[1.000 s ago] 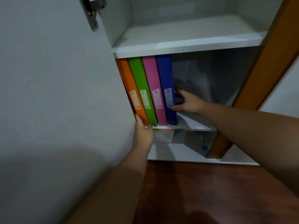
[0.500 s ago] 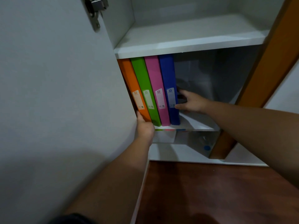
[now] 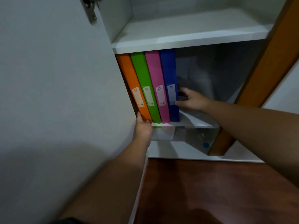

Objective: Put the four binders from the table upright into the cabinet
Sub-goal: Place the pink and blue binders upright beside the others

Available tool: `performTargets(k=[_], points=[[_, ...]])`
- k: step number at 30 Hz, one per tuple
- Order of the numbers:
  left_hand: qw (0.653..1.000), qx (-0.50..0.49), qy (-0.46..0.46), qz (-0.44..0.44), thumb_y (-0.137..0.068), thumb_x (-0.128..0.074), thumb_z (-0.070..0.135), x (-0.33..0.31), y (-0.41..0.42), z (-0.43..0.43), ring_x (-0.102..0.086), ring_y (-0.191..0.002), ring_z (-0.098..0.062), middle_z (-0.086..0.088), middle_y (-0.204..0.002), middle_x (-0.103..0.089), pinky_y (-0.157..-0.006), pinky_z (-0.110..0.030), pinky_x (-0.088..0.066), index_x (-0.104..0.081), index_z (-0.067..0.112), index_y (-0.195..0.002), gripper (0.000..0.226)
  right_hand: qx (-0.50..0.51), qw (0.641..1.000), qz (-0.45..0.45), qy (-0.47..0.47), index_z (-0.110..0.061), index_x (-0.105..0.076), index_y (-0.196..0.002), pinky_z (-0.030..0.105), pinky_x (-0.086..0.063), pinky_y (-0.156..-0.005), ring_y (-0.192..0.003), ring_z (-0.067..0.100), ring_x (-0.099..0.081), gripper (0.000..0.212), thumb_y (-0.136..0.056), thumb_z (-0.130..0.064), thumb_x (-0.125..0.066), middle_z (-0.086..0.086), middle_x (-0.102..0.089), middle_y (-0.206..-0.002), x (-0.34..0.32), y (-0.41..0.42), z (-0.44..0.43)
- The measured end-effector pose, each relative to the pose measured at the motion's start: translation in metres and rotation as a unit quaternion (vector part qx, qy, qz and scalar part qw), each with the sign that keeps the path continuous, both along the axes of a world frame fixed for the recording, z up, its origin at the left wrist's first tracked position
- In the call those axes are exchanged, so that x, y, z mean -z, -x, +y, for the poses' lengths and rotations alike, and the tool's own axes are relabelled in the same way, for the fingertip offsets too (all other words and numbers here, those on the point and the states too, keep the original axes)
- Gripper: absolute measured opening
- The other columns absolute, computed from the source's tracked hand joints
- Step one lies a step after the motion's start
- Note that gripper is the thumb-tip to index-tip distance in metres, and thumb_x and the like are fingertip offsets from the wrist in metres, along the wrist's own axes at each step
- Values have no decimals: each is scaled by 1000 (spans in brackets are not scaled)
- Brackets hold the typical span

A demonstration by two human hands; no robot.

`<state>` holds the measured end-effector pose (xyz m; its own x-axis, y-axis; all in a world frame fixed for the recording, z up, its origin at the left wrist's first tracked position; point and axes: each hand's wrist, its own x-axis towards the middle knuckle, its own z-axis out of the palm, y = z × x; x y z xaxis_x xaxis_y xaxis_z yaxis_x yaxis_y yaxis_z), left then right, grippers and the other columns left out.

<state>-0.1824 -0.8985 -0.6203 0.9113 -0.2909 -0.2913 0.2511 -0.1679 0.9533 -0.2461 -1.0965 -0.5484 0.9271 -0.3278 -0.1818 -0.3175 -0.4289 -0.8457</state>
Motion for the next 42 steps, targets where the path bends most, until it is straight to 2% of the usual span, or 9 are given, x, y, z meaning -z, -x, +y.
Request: performTargets(k=[5,11,20,23,27,31,35,38,42], points=[[1000,-1,-23,4,-101,-31,1,1,6,-1,-46,-134,-20,1,-146,-52,-114,-40,-34,-18,33,-156,65,-5,1000,-3,-7,-35,-22,-148,30,-55,-66,-107,18,-53,75,-88,-21,-64,1,-37,-150,-1,-1,2],[1000,-4,-17,15,-102,-33,5,-4,8,0,-46,-134,-20,2,-145,-52,-112,-41,-34,-20,32,-155,61,-5,1000,-7,-15,-37,-20,-148,27,-53,-63,-108,17,-52,78,-87,-22,-65,-1,-38,-149,-3,2,4],[1000,-6,-2,14,-100,-38,2,-15,16,5,-51,-131,-24,0,-141,-57,-112,-52,-40,-27,30,-153,60,23,996,-30,-82,-36,-17,-150,31,-49,-86,-118,13,-47,85,-82,-3,-56,3,-38,-150,-2,13,7],[999,-26,18,18,-101,-44,8,-22,22,6,-56,-126,-25,-1,-138,-60,-109,-51,-44,-37,27,-148,51,36,993,-59,-92,-36,-17,-150,16,-46,-68,-112,5,-42,85,-81,4,-48,1,-36,-151,-7,19,9],[997,-73,21,30,-97,-53,7,-36,33,6,-65,-111,-23,1,-119,-70,-101,-48,-51,-61,28,-112,27,37,980,-132,-147,-34,-11,-151,-2,-43,-59,-122,2,-27,90,-81,17,-39,-2,-20,-158,-20,32,8],[995,-82,30,39,-99,-50,6,-63,40,4,-62,-118,-26,-6,-133,-63,-103,-47,-50,-43,19,-143,47,42,981,-143,-126,-29,-17,-150,0,-35,-81,-134,3,-26,85,-83,18,-36,-6,-26,-154,-38,45,3],[997,-70,5,31,-101,-48,13,-101,52,5,-67,-107,-29,-6,-118,-70,-94,-45,-55,-54,27,-124,28,57,978,-114,-163,-17,-26,-148,-3,-43,-63,-115,6,-39,75,-84,21,-32,-9,-35,-129,-69,54,11],[998,-47,-24,39,-100,-48,18,-112,54,4,-67,-105,-29,-3,-112,-71,-97,-49,-54,-55,30,-123,27,65,983,-97,-145,-19,-30,-147,12,-47,-67,-109,9,-47,67,-89,13,-37,-5,-43,-131,-74,49,16],[995,-49,-76,39,-99,-39,13,-124,52,4,-62,-115,-29,-2,-126,-63,-102,-49,-49,-34,28,-149,52,99,985,-102,-95,-28,-32,-145,19,-41,-76,-107,9,-49,62,-91,1,-41,-2,-48,-128,-81,42,15]])
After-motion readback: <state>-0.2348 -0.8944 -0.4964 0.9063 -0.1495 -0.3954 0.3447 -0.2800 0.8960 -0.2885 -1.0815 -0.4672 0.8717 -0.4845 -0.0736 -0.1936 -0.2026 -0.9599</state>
